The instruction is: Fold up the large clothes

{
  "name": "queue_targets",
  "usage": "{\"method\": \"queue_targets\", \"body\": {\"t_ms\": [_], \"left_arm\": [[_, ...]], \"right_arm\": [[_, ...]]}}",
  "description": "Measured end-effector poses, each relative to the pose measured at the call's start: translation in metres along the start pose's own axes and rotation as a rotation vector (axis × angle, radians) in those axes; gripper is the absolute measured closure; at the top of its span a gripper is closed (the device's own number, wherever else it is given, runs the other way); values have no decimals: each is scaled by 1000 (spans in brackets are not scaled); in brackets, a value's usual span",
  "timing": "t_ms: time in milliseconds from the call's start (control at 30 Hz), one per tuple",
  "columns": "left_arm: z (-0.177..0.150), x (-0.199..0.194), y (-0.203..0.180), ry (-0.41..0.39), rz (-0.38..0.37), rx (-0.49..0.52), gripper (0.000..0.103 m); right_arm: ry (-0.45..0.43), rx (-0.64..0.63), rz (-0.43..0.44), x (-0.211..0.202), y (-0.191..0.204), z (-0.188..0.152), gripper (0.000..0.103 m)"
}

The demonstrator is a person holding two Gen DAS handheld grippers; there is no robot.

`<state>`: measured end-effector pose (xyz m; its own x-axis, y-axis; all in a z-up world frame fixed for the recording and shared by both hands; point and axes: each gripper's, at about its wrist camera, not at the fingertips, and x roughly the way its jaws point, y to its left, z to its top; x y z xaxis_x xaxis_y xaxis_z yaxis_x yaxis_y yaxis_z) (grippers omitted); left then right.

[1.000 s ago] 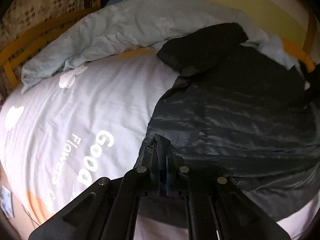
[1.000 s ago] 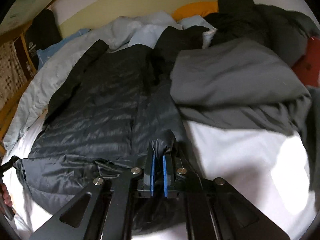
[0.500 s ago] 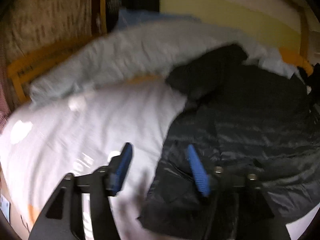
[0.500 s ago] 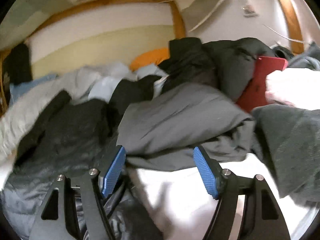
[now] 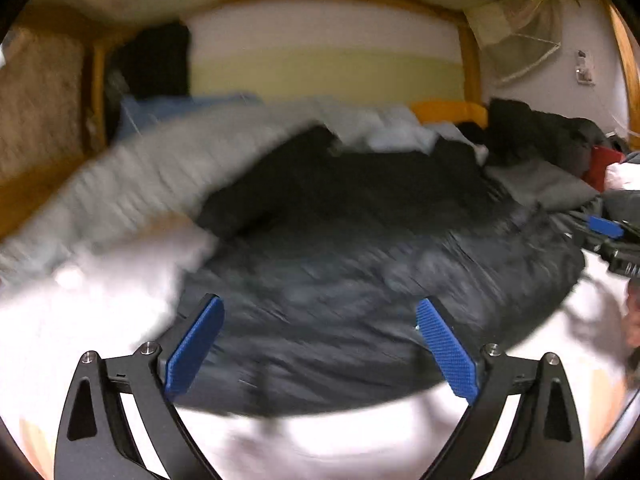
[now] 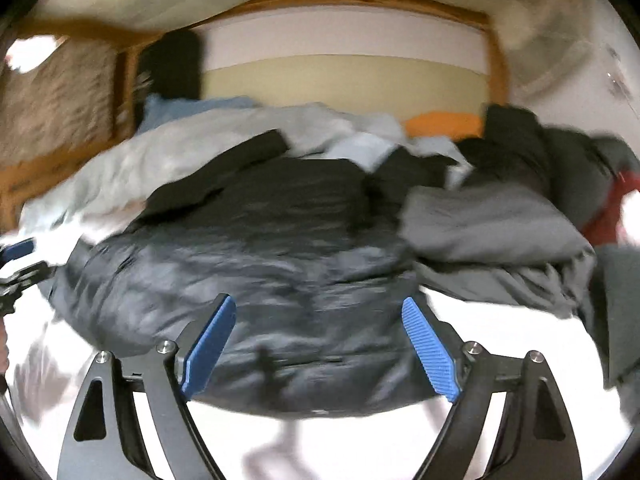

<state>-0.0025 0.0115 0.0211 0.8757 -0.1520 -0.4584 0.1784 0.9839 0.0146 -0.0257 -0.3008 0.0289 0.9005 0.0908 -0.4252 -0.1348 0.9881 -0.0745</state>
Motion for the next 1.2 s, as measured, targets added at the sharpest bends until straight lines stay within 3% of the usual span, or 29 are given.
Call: {"method": "queue_targets", "body": {"t_ms": [100,200,300,367,467,633,733,900,1200], "left_arm": [[-1,27,-8,69,3,-11,6],[1,57,15,150,137,-102,7],[-3,75,53,216,182,-212,17],[-6,82,74,247,201,-293,20],[-9,80,83,239,229,-323,20],[-14,74,73,219,273,-275,19],[-14,70,60,197,324,-217,10],[-11,65,45,158,300,-151,9],[-12,62,55,149,279,-194,8]], "right_arm": [[71,-92,20,19,18,-3,15],[167,-17,-4,45,0,-13,15],[228,14,-115,69,-26,-23,15],[269,114,-61,80,-48,-25,15],[284,222,-27,85,-66,-27,15],[263,175,-71,84,-59,-27,15],[253,186,-72,78,-58,-28,14],[253,188,-89,73,-56,-30,12],[254,189,-105,72,-55,-31,7]]}}
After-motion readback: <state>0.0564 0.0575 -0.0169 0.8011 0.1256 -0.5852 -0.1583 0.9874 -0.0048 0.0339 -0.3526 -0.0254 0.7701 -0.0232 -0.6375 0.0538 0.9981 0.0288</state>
